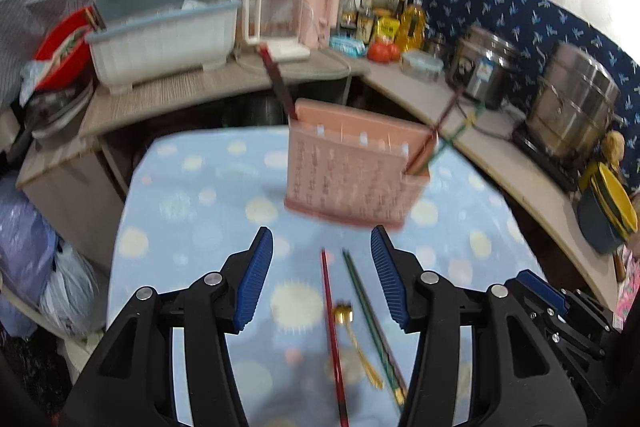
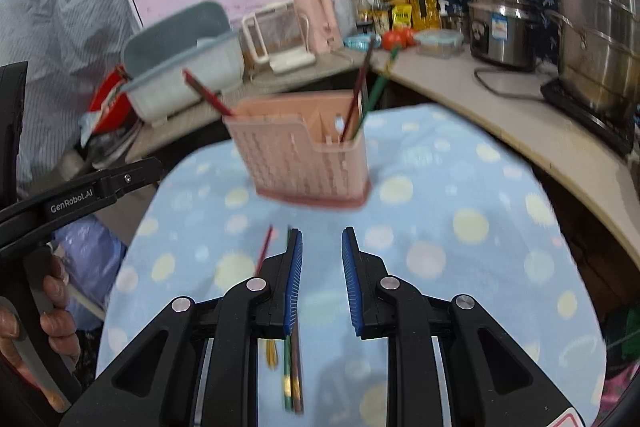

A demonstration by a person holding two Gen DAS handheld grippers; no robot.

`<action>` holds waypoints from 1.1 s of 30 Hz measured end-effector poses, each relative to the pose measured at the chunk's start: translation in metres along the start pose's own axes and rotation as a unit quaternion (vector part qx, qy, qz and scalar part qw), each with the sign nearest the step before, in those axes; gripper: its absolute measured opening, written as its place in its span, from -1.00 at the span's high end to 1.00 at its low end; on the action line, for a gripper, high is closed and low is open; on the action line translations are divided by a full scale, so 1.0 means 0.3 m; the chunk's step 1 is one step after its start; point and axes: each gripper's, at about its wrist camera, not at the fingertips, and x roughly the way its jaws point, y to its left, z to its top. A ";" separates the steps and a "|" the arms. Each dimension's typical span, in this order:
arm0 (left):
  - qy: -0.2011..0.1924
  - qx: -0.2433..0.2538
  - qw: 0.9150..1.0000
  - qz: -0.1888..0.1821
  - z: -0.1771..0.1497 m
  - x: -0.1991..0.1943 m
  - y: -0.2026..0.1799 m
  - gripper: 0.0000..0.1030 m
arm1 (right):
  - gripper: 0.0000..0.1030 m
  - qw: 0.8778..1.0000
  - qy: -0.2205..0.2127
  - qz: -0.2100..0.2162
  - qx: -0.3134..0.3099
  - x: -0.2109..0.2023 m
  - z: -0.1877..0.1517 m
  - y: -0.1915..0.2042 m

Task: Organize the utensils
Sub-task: 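Grasp the red chopstick with the left gripper while the right gripper grasps a brown chopstick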

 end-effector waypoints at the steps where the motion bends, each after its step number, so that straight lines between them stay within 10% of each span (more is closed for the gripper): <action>1: 0.012 0.000 1.000 0.001 -0.046 0.007 0.001 0.06 | 0.60 1.000 0.011 0.001 0.001 0.002 -0.038 -0.003; 12: 0.108 -0.012 0.994 -0.004 -0.409 0.104 -0.010 0.06 | 0.60 0.996 0.094 0.004 -0.001 0.054 -0.319 0.007; 33: 0.141 -0.018 0.990 -0.006 -0.511 0.164 -0.003 0.83 | 0.64 0.990 0.135 0.025 -0.014 0.154 -0.398 0.055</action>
